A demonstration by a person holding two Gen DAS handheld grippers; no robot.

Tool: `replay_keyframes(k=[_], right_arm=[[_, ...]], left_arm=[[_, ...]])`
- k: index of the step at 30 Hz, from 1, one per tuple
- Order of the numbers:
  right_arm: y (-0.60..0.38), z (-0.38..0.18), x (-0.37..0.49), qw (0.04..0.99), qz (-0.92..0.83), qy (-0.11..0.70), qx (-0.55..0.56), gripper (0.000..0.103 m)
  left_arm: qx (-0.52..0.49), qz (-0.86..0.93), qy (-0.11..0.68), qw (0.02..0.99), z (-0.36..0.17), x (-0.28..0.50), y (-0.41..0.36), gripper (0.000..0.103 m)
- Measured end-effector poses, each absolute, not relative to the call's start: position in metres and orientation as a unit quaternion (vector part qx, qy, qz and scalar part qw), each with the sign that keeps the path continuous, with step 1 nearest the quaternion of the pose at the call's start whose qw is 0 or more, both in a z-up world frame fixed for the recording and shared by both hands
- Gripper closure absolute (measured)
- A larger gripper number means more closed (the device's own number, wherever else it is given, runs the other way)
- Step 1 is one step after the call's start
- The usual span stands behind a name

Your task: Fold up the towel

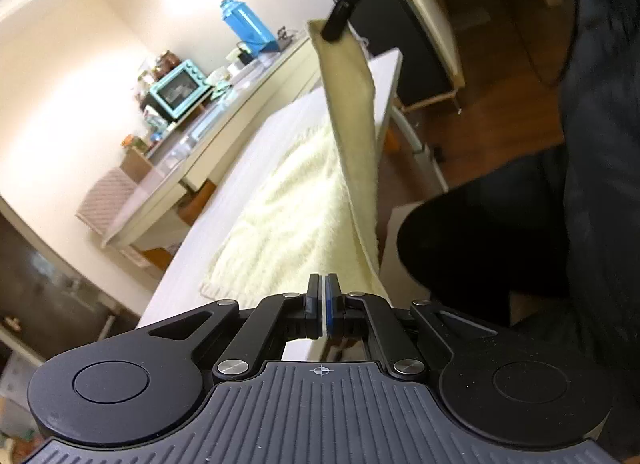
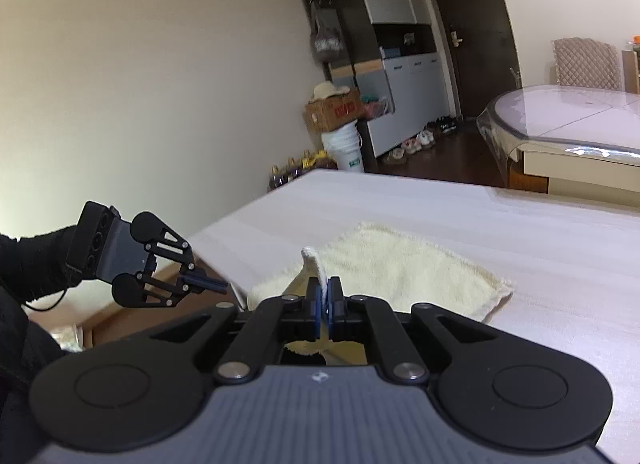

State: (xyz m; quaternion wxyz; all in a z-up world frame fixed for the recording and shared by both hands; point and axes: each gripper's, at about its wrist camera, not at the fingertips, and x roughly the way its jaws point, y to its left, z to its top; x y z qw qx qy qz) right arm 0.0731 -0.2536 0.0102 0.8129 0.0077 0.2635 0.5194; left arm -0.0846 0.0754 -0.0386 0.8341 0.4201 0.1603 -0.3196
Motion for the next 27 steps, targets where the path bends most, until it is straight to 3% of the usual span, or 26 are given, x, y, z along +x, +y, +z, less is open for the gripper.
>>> replay_keyframes(k=[2,5,12,16,20,23,25,27], right_arm=[[-0.253,0.014,0.074,0.814,0.520,0.258,0.006,0.099],[-0.250,0.021,0.074,0.812,0.527,0.250,0.003,0.099],[-0.243,0.041,0.078,0.807,0.542,0.233,0.005,0.099],[-0.240,0.048,0.085,0.809,0.542,0.229,0.004,0.099],[-0.234,0.052,0.090,0.808,0.544,0.227,0.003,0.099],[-0.233,0.053,0.093,0.807,0.545,0.226,0.009,0.099],[-0.235,0.052,0.094,0.808,0.543,0.228,0.012,0.099],[-0.238,0.050,0.095,0.810,0.539,0.233,0.014,0.099]], left_arm=[[0.435,-0.320,0.159,0.826,-0.046,-0.086,0.068,0.093],[0.433,-0.327,0.160,0.824,-0.062,-0.086,0.057,0.074],[0.439,-0.312,0.150,0.829,-0.094,-0.080,0.029,0.070],[0.455,-0.308,0.131,0.825,-0.102,-0.084,0.019,0.052],[0.471,-0.293,0.111,0.824,-0.110,-0.086,0.011,0.046],[0.484,-0.282,0.104,0.822,-0.113,-0.085,0.010,0.051],[0.487,-0.277,0.106,0.821,-0.113,-0.084,0.012,0.081],[0.480,-0.282,0.115,0.823,-0.108,-0.082,0.015,0.096]])
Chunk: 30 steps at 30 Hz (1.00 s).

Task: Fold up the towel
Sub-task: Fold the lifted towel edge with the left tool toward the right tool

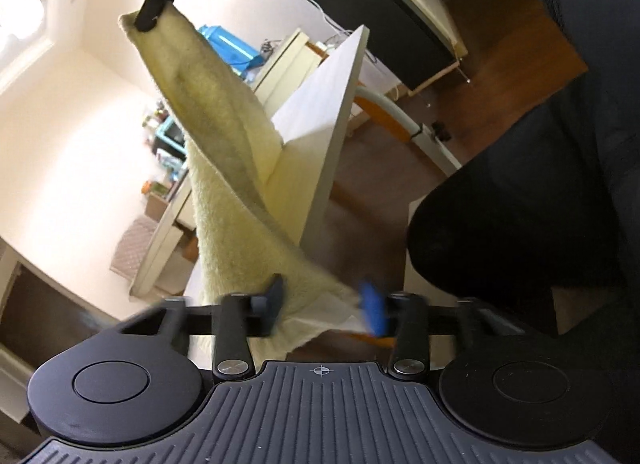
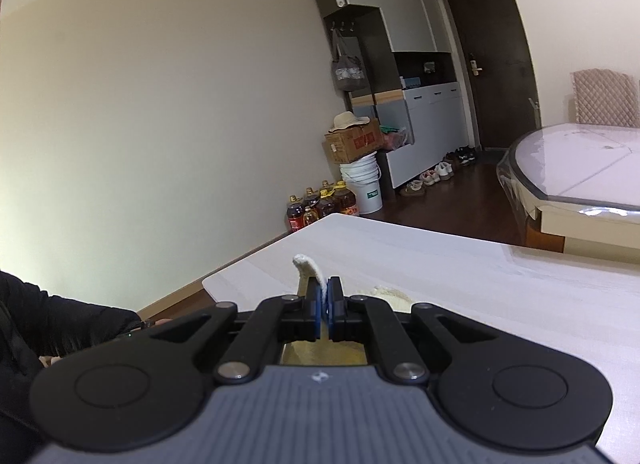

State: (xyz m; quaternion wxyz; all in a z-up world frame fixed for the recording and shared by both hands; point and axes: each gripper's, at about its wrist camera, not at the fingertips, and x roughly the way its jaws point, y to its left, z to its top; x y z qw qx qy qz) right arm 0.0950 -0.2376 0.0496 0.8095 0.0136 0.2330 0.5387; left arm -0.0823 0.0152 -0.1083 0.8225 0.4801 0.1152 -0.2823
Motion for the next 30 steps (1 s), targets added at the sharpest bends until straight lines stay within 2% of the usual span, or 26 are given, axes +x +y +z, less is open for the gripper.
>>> replay_keyframes(k=[11,16,21,24,25,27,30], right_arm=[[-0.261,0.036,0.097,0.820,0.517,0.240,0.043,0.099],[-0.262,0.036,0.109,0.826,0.508,0.239,0.052,0.099],[-0.262,0.015,0.138,0.824,0.490,0.271,0.089,0.099],[-0.265,0.002,0.149,0.822,0.480,0.285,0.109,0.099],[-0.267,-0.003,0.152,0.822,0.476,0.290,0.115,0.099],[-0.270,-0.011,0.157,0.823,0.470,0.295,0.122,0.099],[-0.273,-0.019,0.161,0.823,0.465,0.302,0.126,0.099]], left_arm=[[0.407,-0.311,0.156,0.845,-0.057,-0.067,0.035,0.100],[0.366,-0.283,0.146,0.874,-0.028,-0.034,0.046,0.100],[0.342,-0.299,0.166,0.875,-0.019,0.000,0.049,0.099],[0.345,-0.316,0.172,0.867,-0.021,0.004,0.051,0.089],[0.348,-0.318,0.172,0.865,-0.021,0.002,0.054,0.076],[0.349,-0.329,0.165,0.862,-0.022,0.000,0.059,0.059],[0.355,-0.353,0.158,0.851,-0.022,-0.002,0.064,0.059]])
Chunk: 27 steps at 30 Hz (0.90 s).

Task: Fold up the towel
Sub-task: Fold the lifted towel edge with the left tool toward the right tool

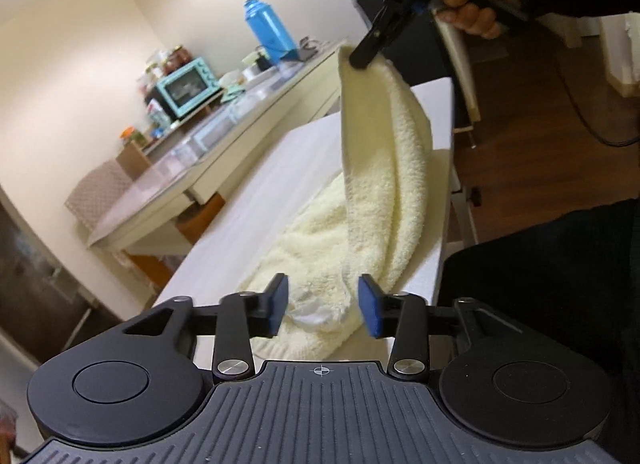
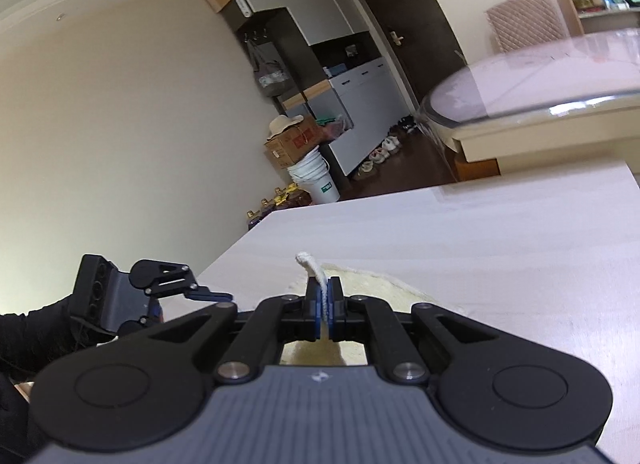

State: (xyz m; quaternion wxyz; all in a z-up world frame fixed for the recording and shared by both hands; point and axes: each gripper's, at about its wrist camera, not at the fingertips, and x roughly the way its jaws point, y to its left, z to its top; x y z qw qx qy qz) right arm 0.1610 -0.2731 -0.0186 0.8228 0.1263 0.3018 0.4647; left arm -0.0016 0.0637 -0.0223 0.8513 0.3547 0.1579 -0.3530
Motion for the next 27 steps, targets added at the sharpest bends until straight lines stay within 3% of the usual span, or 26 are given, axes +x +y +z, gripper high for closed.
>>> replay_keyframes(k=[8,10,12,27], right_arm=[[-0.273,-0.028,0.170,0.822,0.457,0.314,0.130,0.099],[-0.274,-0.029,0.169,0.822,0.455,0.316,0.131,0.099],[-0.274,-0.030,0.169,0.823,0.452,0.317,0.132,0.099],[-0.269,-0.028,0.108,0.773,0.538,0.330,0.070,0.099]], left_arm=[[0.464,-0.372,0.140,0.791,-0.044,0.005,0.053,0.062],[0.486,-0.383,0.142,0.773,-0.049,0.010,0.048,0.083],[0.499,-0.388,0.153,0.760,-0.052,0.014,0.043,0.095],[0.336,-0.431,0.282,0.789,0.036,0.001,0.083,0.096]])
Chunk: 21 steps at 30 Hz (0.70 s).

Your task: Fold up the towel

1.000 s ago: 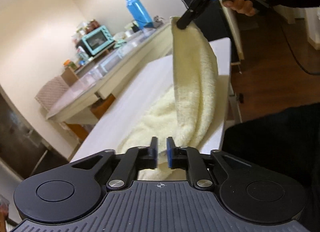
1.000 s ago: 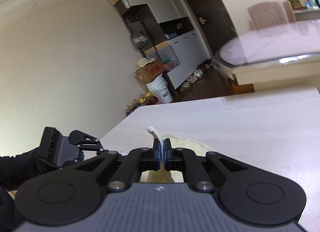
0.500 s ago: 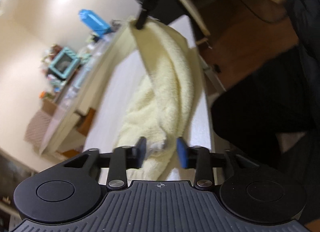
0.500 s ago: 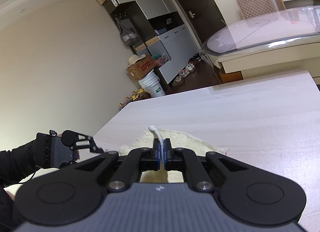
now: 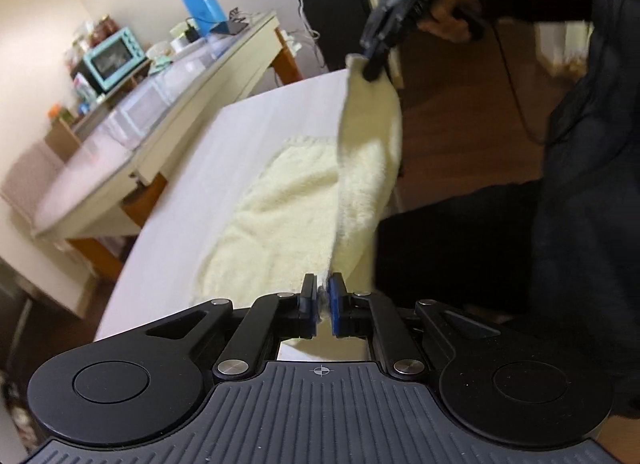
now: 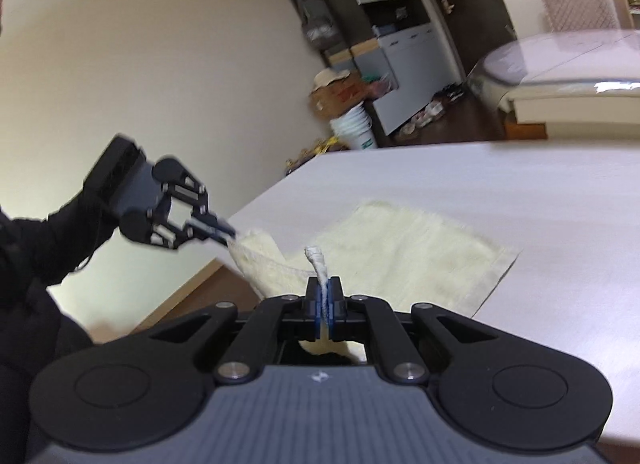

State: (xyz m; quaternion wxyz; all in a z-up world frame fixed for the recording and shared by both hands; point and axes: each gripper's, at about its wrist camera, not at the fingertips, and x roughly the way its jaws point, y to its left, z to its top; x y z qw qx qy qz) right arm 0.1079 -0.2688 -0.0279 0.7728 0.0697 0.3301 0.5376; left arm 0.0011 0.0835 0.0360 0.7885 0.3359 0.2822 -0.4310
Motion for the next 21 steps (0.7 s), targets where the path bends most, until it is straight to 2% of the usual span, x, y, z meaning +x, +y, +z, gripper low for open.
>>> replay_keyframes(k=[7,14,21], right_arm=[[-0.282,-0.034,0.140,0.800,0.492,0.318,0.128,0.099],[-0.271,-0.046,0.178,0.829,0.435,0.330,0.120,0.099],[-0.272,-0.071,0.198,0.842,0.391,0.350,0.129,0.099]], left_arm=[[0.298,-0.384,0.301,0.821,0.036,0.062,0.084,0.096],[0.266,-0.337,0.328,0.842,0.017,0.147,0.074,0.096],[0.258,-0.318,0.349,0.843,-0.001,0.171,0.073,0.096]])
